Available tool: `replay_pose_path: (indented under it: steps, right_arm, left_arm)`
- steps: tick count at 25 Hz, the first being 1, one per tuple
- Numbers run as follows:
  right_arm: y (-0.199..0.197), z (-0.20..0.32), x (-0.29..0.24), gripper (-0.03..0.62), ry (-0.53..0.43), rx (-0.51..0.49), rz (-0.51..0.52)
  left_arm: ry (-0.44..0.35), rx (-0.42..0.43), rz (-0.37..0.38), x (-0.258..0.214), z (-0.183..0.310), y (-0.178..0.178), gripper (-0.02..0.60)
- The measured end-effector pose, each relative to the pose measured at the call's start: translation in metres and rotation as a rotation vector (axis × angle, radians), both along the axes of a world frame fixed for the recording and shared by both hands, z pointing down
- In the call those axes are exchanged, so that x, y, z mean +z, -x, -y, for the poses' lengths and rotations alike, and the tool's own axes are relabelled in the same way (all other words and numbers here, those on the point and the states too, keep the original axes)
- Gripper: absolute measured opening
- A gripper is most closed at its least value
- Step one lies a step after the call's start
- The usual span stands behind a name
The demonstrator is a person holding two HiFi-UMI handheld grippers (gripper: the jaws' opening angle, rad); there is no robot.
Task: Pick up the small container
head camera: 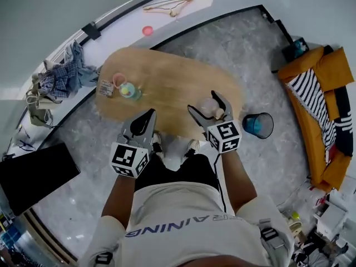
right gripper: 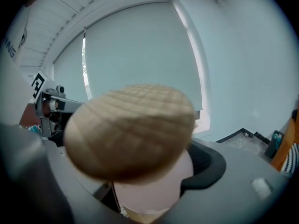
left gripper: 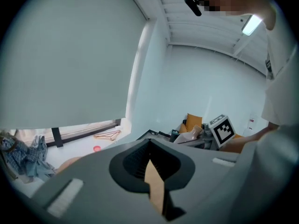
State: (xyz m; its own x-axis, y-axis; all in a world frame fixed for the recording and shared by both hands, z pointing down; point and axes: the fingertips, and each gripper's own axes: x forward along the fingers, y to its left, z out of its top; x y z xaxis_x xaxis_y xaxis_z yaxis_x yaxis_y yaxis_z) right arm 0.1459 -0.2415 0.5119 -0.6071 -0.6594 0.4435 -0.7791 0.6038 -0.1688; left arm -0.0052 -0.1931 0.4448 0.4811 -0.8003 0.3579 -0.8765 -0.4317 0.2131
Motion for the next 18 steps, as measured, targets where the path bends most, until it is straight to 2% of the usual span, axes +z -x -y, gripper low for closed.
replay_pose_path:
  steps: [4,9,14,18]
  right_arm:
    - [-0.014,-0.006,-0.073,0.431,-0.078,0.004,0.021]
    - [-0.025,-0.025,-0.141,0.431,-0.131,0.009,0.045]
    - [-0.026,-0.037,-0.189,0.433,-0.176,0.008,0.083]
    - [-0.021,-0.040,-0.210,0.433,-0.194,-0.002,0.097]
  left_arm:
    - [-0.069,0.018,-0.016,-0.050,0.003,-0.007,0.000]
    - [-0.139,0.052,-0.045,-0.098,-0.002,-0.019,0.000]
    - [-0.222,0.102,-0.067,-0.139,-0.003,-0.030,0.000]
    - [-0.249,0.133,-0.071,-0.155,-0.003,-0.035,0.000]
